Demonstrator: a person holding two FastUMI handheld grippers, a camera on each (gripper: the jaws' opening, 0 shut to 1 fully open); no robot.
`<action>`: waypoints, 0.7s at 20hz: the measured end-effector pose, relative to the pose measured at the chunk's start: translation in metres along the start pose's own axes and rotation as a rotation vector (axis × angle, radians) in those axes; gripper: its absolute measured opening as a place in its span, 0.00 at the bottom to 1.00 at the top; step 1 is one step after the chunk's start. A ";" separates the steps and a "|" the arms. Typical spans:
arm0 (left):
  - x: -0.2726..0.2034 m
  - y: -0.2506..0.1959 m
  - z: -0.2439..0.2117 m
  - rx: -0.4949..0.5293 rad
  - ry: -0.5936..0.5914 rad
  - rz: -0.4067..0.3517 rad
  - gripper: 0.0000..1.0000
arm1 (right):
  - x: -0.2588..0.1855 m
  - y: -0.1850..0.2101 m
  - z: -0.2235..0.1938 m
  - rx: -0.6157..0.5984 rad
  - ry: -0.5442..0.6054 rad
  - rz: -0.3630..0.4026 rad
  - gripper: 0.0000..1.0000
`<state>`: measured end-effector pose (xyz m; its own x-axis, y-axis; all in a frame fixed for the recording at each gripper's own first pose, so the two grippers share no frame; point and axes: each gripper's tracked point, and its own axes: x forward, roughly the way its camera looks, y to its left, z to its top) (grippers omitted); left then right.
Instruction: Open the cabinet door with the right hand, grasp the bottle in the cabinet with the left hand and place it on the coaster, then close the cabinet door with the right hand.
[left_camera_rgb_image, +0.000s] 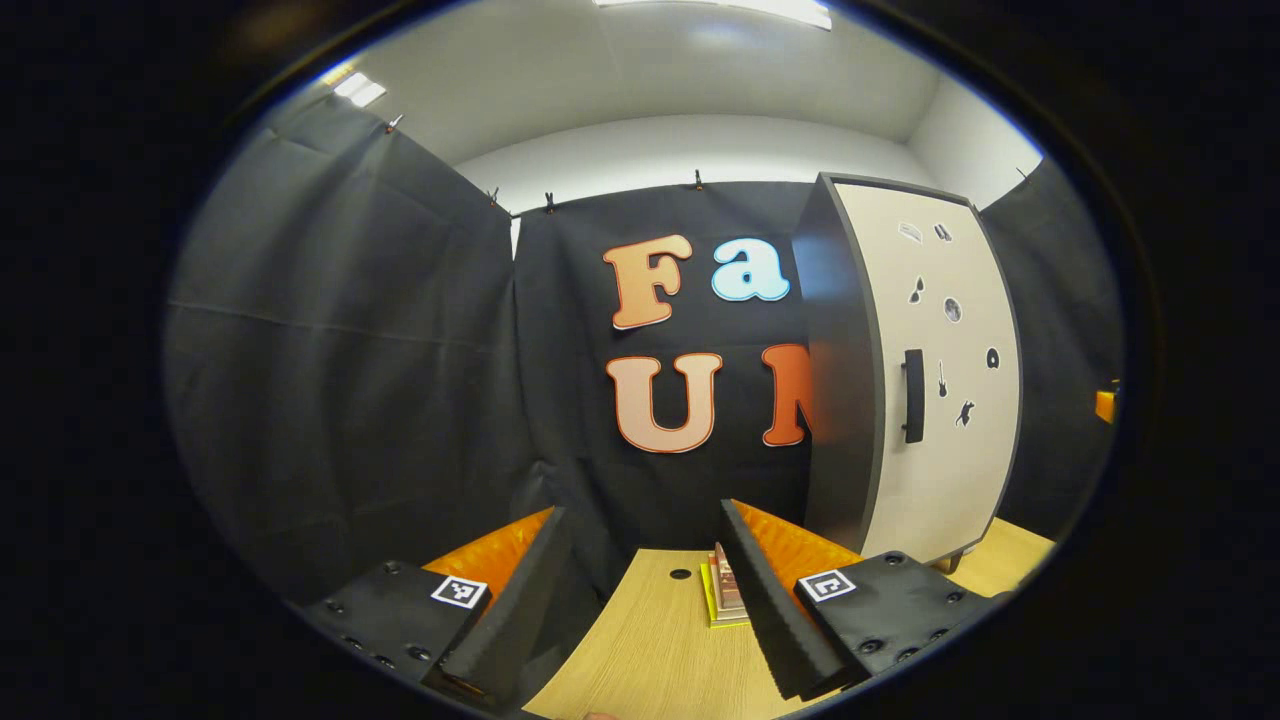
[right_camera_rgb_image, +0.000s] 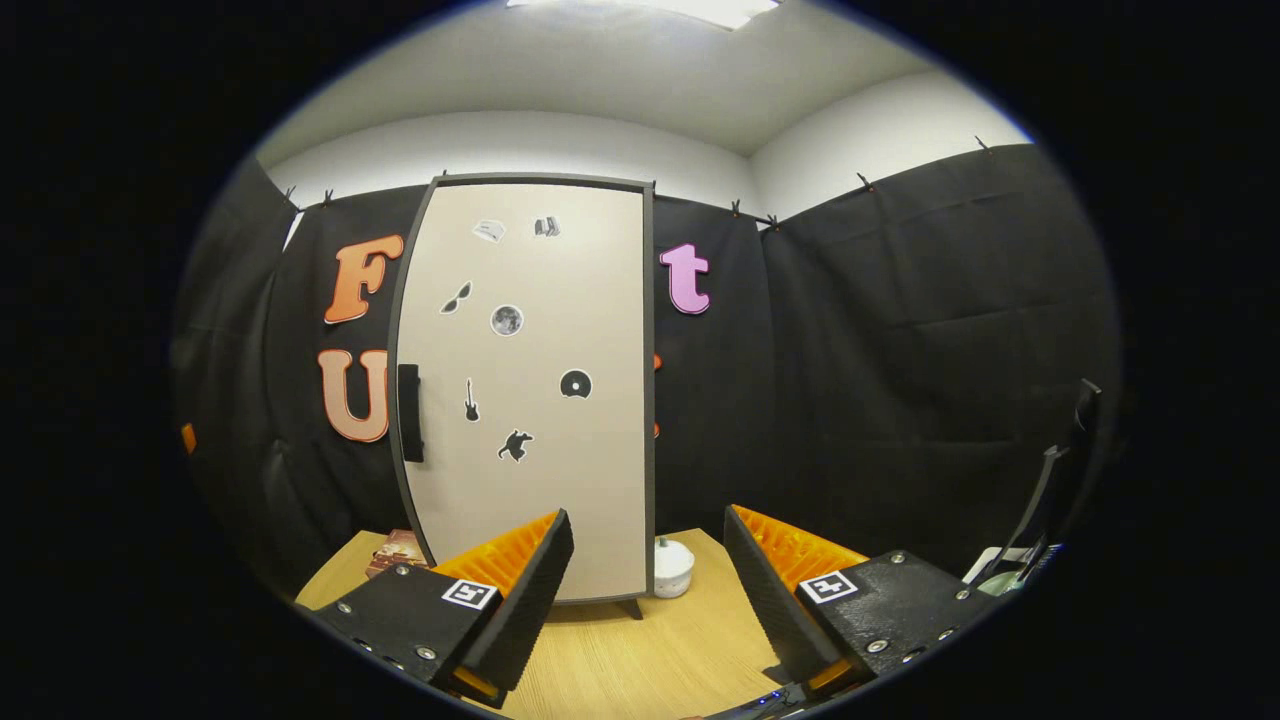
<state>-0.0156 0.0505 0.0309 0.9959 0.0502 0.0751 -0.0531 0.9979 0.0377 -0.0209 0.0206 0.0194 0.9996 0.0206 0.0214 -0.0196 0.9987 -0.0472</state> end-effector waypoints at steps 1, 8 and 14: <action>0.000 -0.001 -0.002 0.001 0.002 0.000 0.98 | 0.001 0.002 0.000 -0.002 0.001 0.003 0.94; -0.001 0.007 -0.010 0.003 0.018 0.007 0.99 | 0.027 0.054 0.000 0.021 0.025 0.092 0.94; -0.007 0.022 -0.018 0.027 0.028 0.033 0.96 | 0.070 0.136 -0.005 0.021 0.062 0.245 0.94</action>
<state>-0.0223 0.0731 0.0130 0.9952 0.0850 0.0491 -0.0880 0.9941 0.0628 0.0469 0.1578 0.0092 0.9645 0.2596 -0.0494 -0.2609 0.9651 -0.0230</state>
